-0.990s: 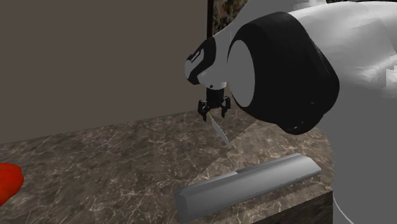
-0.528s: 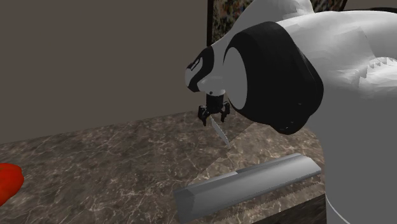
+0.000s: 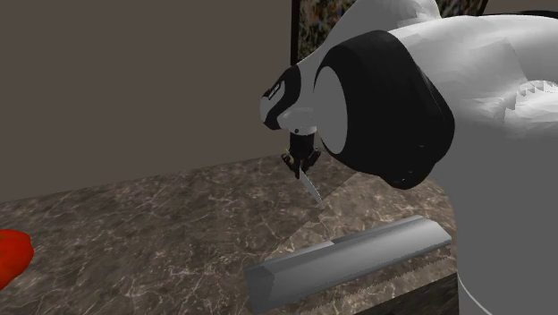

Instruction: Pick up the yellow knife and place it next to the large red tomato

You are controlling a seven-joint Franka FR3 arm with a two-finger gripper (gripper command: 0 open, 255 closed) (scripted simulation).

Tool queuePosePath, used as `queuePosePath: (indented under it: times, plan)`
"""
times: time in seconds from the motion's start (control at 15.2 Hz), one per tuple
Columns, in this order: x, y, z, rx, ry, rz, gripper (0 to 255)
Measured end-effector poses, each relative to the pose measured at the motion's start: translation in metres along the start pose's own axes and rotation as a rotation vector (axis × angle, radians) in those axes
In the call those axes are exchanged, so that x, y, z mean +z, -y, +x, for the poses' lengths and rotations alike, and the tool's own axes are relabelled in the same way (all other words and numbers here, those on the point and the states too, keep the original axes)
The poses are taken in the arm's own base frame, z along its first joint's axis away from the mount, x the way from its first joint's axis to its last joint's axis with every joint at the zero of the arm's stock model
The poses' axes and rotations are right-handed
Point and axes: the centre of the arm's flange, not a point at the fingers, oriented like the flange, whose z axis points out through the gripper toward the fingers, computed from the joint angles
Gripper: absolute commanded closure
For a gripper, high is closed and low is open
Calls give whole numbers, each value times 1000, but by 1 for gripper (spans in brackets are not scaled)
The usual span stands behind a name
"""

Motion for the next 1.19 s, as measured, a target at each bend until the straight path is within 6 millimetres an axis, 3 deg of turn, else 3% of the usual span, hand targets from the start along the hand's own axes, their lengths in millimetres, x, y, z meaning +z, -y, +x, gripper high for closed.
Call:
queuePosePath:
  times: [0.53,1.19]
  plan:
    - [-2,0,0,0,0,0,255]
    - [-52,0,-1,0,-1,0,255]
